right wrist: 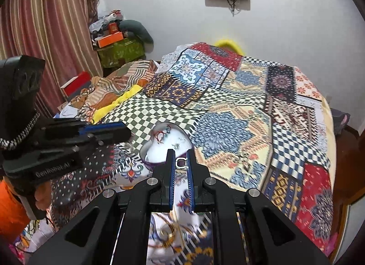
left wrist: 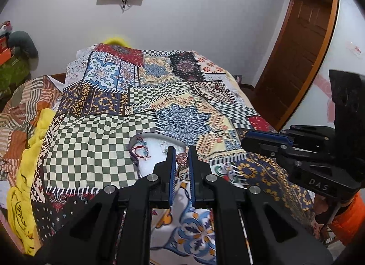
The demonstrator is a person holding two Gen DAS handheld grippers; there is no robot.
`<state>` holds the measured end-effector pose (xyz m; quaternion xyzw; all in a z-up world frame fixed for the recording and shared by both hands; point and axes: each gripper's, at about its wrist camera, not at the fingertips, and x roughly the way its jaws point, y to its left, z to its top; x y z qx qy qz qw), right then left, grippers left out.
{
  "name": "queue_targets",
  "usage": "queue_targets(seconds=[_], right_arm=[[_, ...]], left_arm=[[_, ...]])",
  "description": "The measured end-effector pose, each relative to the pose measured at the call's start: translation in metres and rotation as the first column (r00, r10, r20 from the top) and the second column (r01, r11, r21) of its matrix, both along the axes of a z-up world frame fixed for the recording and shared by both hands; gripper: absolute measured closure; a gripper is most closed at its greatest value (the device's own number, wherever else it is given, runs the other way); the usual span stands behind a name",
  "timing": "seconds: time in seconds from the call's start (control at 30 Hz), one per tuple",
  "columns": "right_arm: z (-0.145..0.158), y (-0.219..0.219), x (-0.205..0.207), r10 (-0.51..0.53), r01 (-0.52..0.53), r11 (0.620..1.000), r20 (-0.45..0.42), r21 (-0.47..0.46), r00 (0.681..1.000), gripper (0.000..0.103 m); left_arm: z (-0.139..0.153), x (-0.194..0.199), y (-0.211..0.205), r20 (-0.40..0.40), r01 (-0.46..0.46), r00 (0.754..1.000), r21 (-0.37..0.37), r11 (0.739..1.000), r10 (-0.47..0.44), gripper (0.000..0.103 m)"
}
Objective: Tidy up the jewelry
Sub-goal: 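Carry the ring over the heart tin and open the left gripper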
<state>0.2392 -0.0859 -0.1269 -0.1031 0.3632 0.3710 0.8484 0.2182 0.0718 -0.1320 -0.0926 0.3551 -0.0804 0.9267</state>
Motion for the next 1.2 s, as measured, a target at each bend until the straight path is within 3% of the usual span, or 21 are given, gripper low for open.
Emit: queue_targets(seconds=[0.73,1.2], right_arm=[[-0.04,0.049,0.04,0.077,-0.084,0.994,-0.101,-0.068,0.992,0.094],[-0.058,0.059,0.048,0.1,-0.115,0.988,-0.152,-0.098,0.983,0.094]], left_arm=[[-0.063,0.048,0.011,-0.123,0.038,0.992,0.024,0.999,-0.035,0.094],[-0.071,0.057,0.021,-0.141,0.02,0.99,0.014,1.0,-0.018,0.094]])
